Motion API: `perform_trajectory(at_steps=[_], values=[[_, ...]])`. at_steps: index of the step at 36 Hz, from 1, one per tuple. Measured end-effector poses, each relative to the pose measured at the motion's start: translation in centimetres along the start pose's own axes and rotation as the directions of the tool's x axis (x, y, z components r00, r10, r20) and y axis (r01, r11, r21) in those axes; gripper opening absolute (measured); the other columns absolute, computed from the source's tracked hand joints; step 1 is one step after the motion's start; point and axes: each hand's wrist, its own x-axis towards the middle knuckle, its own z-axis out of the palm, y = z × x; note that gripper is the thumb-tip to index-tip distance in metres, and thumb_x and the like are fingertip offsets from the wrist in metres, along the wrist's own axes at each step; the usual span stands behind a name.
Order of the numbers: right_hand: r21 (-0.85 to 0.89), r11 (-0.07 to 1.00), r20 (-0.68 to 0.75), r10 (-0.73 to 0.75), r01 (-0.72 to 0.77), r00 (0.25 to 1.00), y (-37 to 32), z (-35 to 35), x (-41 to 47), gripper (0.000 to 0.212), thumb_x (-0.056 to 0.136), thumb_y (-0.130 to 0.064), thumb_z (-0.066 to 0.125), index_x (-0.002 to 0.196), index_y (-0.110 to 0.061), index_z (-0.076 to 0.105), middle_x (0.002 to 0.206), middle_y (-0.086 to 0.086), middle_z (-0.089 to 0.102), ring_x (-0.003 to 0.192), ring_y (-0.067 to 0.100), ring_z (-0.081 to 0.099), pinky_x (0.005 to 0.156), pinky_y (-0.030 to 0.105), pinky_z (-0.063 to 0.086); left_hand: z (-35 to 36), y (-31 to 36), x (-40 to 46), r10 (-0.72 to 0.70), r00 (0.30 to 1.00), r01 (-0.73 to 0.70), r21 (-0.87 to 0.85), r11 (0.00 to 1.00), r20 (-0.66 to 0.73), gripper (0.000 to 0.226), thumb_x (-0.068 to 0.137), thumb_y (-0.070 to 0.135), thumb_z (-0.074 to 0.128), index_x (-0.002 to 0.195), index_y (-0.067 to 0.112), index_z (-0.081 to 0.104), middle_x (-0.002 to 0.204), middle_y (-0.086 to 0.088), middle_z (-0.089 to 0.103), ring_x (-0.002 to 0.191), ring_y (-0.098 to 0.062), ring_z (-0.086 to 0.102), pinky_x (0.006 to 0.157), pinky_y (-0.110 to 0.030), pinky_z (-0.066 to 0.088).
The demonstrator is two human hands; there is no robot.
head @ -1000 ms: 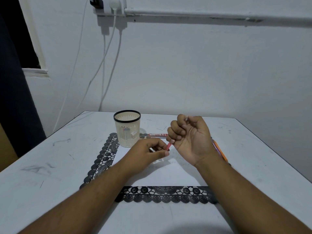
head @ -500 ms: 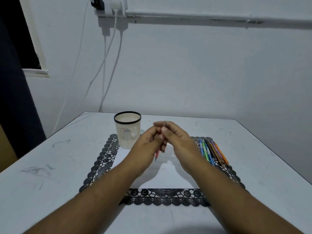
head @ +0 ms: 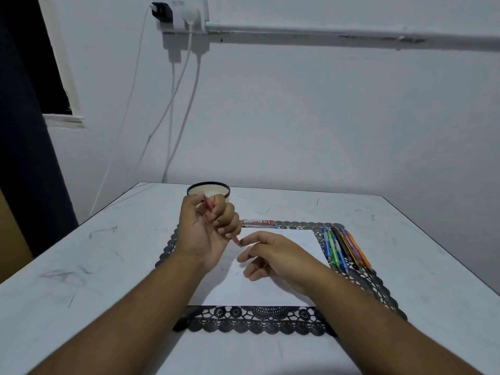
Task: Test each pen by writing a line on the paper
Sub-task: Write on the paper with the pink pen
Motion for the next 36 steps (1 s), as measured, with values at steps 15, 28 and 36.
perform_trajectory(at_steps=[15,28,36], values=[[0.013,1.000,0.040,0.013,-0.013,0.999,0.38,-0.19,0.09,0.024,0.100,0.000,0.054,0.119,0.004,0.067,0.096,0.018,0.072,0.075,0.026,0.062,0.071,0.033,0.054,-0.21,0.18,-0.19,-0.012,0.998,0.018,-0.090,0.996,0.069,0.040,0.081,0.045,0.046,0.059,0.018,0.026,0.054,0.001,0.021,0.053,-0.016,0.013,0.054,-0.034,0.015],[0.007,1.000,0.075,-0.014,0.013,0.997,0.65,-0.22,0.11,0.021,0.104,-0.003,0.053,0.118,0.005,0.066,0.091,0.017,0.070,0.067,0.022,0.062,0.065,0.031,0.052,-0.03,0.52,-0.10,-0.014,1.000,0.017,-0.114,0.993,0.028,0.040,0.081,0.047,0.044,0.058,0.019,0.027,0.058,0.000,0.016,0.056,-0.017,0.010,0.056,-0.035,0.012],[0.022,1.000,0.093,-0.023,0.021,0.995,0.79,-0.14,0.36,0.017,0.104,-0.007,0.056,0.118,0.000,0.064,0.090,0.018,0.071,0.066,0.022,0.062,0.064,0.031,0.052,-0.13,0.65,-0.11,-0.050,0.999,0.052,-0.137,0.989,0.020,0.039,0.083,0.044,0.044,0.060,0.017,0.028,0.060,0.000,0.017,0.058,-0.017,0.012,0.058,-0.035,0.014]])
